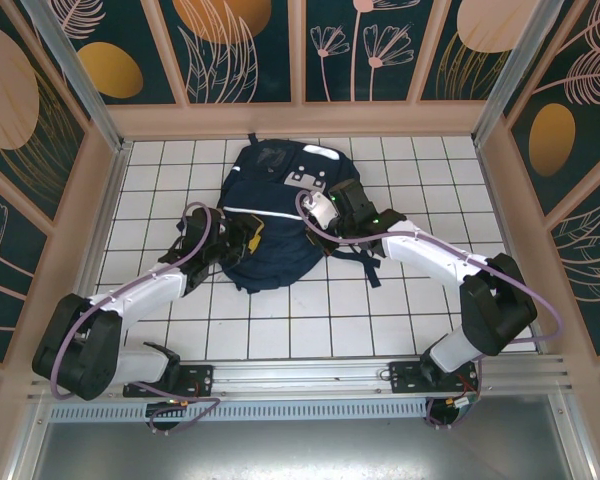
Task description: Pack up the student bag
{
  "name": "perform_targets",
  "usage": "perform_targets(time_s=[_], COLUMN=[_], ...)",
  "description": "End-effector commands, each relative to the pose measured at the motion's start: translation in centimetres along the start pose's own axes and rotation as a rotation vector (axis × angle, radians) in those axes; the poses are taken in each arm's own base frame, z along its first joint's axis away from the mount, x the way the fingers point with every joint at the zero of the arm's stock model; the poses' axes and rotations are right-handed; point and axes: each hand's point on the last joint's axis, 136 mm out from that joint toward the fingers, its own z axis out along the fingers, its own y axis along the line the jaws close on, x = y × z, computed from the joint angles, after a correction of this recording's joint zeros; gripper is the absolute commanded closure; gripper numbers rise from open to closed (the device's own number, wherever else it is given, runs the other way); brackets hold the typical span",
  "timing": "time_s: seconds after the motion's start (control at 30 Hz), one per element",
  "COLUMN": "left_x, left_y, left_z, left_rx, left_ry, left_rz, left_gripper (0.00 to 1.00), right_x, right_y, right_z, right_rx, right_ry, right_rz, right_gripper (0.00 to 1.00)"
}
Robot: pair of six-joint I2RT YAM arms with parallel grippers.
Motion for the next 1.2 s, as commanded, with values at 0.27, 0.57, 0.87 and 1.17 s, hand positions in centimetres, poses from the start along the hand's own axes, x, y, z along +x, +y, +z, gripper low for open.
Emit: perform_targets(time_s=[0.27, 0.57, 0.87, 1.17], left_x=[-1.6, -1.8, -2.2, -3.3], left_y=[3.9, 3.1, 0.3, 2.6], left_z=[-0.5, -0.4, 1.8, 0.3], left_rx=[-0.115, -0.066, -0.01, -0.112], left_ry=[-0.122, -0.13, -0.108, -0.192], left_rz=[-0.137, -0.125, -0.068, -0.028], left_gripper=[0.59, 0.61, 0.77, 1.0], right_x=[-2.1, -2.1, -2.0, -2.0], right_y=[-0.2, -0.5, -0.5, -5.1], right_z=[-1.6, -1.2, -1.6, -3.5], right_rx=[0.052, 0.065, 0.072, 0.23], right_ry=[-0.093, -0.085, -0.086, -0.127], right_rz=[-0.027, -0.024, -0.032, 0.045], right_gripper=[1.0, 1.0, 1.0, 1.0])
